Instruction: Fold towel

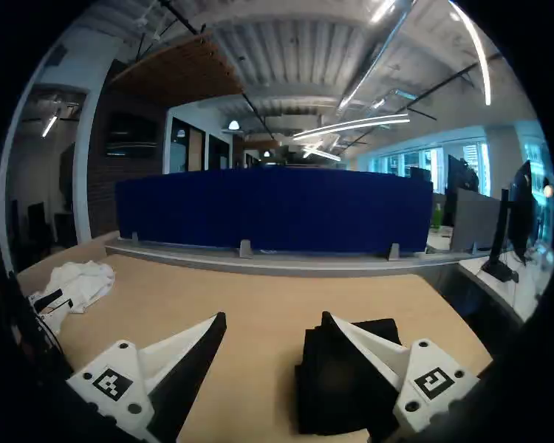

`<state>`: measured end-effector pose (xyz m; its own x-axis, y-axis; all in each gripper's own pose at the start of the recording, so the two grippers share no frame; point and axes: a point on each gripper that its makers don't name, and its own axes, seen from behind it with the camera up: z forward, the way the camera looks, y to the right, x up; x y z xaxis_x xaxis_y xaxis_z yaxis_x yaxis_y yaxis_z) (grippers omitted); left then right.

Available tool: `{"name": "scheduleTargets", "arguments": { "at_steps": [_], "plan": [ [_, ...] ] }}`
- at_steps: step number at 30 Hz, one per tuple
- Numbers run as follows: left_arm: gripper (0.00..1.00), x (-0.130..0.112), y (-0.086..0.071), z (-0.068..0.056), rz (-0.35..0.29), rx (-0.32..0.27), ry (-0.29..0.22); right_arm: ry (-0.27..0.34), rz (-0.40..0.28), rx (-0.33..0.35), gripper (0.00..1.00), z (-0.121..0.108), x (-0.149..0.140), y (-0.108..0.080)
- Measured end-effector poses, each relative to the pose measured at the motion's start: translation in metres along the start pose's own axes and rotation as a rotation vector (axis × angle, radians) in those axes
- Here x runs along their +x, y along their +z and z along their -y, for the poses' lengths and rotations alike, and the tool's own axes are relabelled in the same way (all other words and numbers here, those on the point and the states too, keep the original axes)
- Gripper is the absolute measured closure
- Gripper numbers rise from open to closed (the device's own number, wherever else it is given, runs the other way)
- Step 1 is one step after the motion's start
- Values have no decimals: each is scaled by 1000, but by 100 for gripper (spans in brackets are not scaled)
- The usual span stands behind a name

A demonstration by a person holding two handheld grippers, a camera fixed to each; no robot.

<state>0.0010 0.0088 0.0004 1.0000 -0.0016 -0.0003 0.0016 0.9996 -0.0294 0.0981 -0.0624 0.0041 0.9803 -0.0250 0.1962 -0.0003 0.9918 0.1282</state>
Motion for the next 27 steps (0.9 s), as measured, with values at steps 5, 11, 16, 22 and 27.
{"name": "scheduleTargets", "arguments": {
  "at_steps": [5, 11, 16, 22, 27],
  "plan": [
    [6, 1, 0, 0, 0, 0, 2, 24, -36, -34, 0, -19, 6, -9],
    [6, 0, 0, 0, 0, 0, 1, 60, -75, -80, 0, -43, -1, -18],
    [6, 0, 0, 0, 0, 0, 1, 79, -114, -86, 0, -52, -14, -20],
    [7, 0, -1, 0, 0, 0, 1, 68, -152, -99, 0, -63, -35, -15],
    [6, 0, -1, 0, 0, 0, 1, 50, -156, -108, 0, -71, -60, -10]
  ]
}}
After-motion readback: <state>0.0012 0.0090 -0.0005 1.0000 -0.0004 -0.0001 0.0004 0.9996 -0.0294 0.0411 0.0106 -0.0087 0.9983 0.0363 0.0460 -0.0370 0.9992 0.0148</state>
